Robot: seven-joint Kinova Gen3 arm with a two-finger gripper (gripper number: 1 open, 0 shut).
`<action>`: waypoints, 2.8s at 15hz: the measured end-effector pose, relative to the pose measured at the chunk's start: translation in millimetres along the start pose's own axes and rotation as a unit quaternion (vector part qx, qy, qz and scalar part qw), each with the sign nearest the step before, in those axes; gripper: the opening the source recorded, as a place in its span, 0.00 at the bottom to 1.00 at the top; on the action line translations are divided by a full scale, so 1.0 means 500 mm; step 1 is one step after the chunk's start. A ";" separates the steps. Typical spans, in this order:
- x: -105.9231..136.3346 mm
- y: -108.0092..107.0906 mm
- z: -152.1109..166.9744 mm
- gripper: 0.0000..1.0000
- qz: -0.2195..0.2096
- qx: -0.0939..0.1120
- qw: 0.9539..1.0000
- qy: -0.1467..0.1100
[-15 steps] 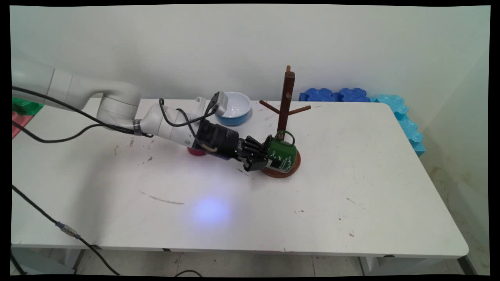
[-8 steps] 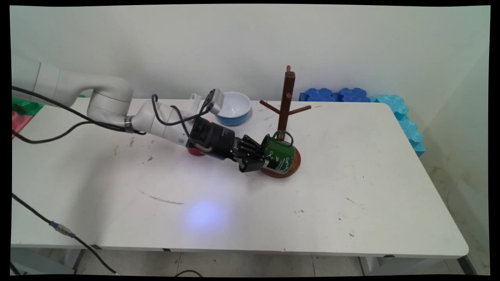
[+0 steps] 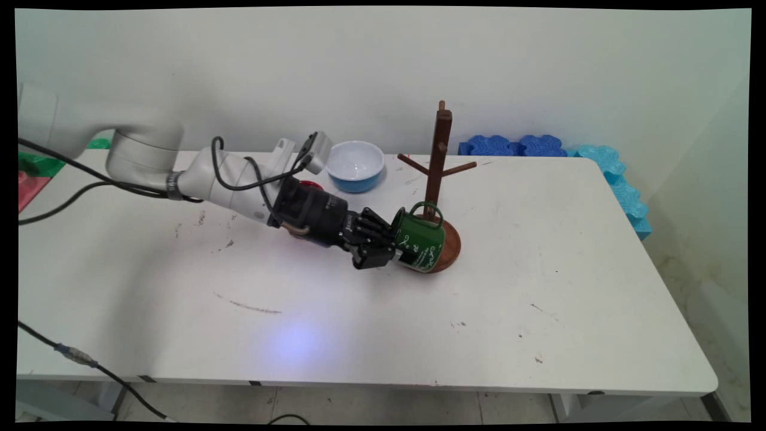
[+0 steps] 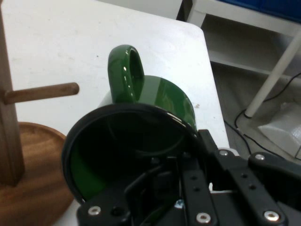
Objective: Place the picked object on the table
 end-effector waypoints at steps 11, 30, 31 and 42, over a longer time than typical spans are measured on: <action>0.016 0.054 -0.109 0.00 0.036 0.028 0.998 -0.051; 0.033 0.073 -0.238 0.00 0.116 0.096 0.966 -0.210; 0.031 0.071 -0.237 0.00 0.119 0.099 0.964 -0.218; -0.001 0.049 -0.200 0.00 0.147 0.127 0.936 -0.294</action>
